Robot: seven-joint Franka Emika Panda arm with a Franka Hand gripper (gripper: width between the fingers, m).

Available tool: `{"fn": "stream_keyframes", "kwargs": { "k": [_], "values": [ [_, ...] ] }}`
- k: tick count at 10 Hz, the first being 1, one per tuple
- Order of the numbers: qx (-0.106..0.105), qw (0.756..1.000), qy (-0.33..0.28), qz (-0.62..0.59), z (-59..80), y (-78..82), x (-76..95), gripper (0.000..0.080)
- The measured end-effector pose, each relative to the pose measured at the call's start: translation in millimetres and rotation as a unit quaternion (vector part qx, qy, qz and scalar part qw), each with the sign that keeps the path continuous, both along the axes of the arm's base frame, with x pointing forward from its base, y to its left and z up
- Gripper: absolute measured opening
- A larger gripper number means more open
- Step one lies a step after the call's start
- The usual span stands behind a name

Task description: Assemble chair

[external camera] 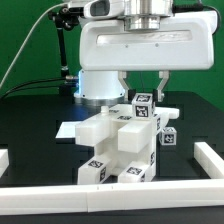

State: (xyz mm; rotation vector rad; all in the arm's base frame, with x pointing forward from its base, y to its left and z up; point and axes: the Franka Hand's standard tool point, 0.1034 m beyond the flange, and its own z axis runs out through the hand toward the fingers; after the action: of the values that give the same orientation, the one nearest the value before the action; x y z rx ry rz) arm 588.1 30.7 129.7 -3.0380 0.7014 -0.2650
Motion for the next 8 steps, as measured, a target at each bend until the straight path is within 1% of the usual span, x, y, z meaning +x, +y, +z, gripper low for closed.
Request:
{"fn": "stream_keyframes", "kwargs": {
  "k": [2, 3, 4, 5, 6, 7, 8],
  "values": [
    [0.007, 1.0, -0.005, -0.025, 0.1, 0.3, 1.3, 0.0284],
    [0.007, 1.0, -0.005, -0.021, 0.0, 0.4, 1.3, 0.0284],
    [0.007, 1.0, -0.005, -0.021, 0.0, 0.4, 1.3, 0.0461],
    [0.007, 1.0, -0.004, -0.02, 0.0, 0.9, 1.2, 0.0588],
    [-0.005, 1.0, -0.002, 0.021, 0.8, 4.1, 1.9, 0.0588],
    [-0.013, 0.998, -0.003, 0.059, 2.0, 6.5, 3.2, 0.0636],
    [-0.026, 0.991, -0.004, 0.129, 2.3, 4.1, 4.1, 0.0636]
  ]
}}
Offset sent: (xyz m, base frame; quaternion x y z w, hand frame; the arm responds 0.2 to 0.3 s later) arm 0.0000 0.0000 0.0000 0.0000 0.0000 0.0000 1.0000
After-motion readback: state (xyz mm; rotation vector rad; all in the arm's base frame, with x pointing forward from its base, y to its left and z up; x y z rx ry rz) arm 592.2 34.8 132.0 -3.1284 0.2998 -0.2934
